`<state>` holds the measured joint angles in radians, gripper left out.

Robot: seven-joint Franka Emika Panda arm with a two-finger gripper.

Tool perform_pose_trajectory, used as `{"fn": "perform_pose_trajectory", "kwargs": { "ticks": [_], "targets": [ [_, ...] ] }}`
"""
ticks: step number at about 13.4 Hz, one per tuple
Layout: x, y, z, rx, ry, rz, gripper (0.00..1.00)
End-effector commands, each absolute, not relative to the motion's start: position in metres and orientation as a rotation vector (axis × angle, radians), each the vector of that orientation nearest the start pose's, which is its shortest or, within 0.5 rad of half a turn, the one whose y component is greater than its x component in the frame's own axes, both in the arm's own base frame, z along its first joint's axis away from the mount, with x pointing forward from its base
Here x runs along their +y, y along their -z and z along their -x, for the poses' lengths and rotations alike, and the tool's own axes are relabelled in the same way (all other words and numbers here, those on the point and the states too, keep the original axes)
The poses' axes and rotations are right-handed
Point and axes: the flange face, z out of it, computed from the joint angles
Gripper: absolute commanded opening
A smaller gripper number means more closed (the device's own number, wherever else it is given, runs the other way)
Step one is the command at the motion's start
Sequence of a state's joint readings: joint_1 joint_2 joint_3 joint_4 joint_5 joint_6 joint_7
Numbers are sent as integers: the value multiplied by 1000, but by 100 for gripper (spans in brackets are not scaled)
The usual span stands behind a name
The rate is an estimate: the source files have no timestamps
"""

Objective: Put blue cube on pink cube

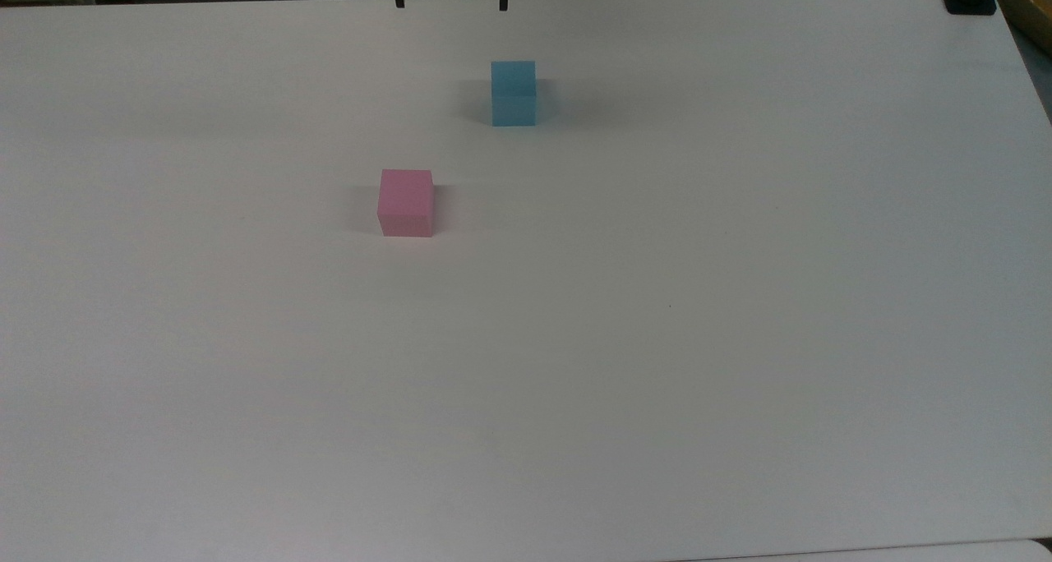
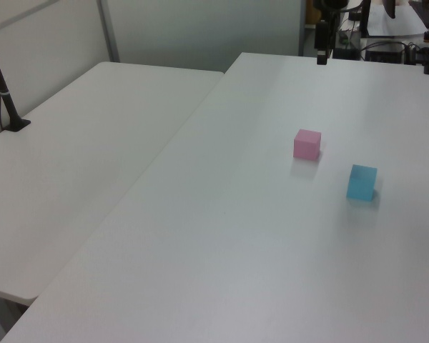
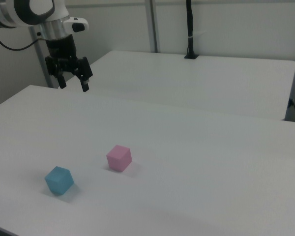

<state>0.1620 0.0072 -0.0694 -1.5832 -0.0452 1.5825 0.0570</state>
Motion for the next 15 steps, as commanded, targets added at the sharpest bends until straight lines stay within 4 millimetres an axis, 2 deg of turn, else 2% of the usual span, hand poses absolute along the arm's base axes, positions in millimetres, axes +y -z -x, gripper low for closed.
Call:
{"fn": "perform_pose_trajectory", "kwargs": {
  "ticks": [1, 15],
  "targets": [
    [36, -625, -549, -24, -16, 3180, 100],
    [35, -625, -550, -9, -15, 3180, 100]
  ]
}}
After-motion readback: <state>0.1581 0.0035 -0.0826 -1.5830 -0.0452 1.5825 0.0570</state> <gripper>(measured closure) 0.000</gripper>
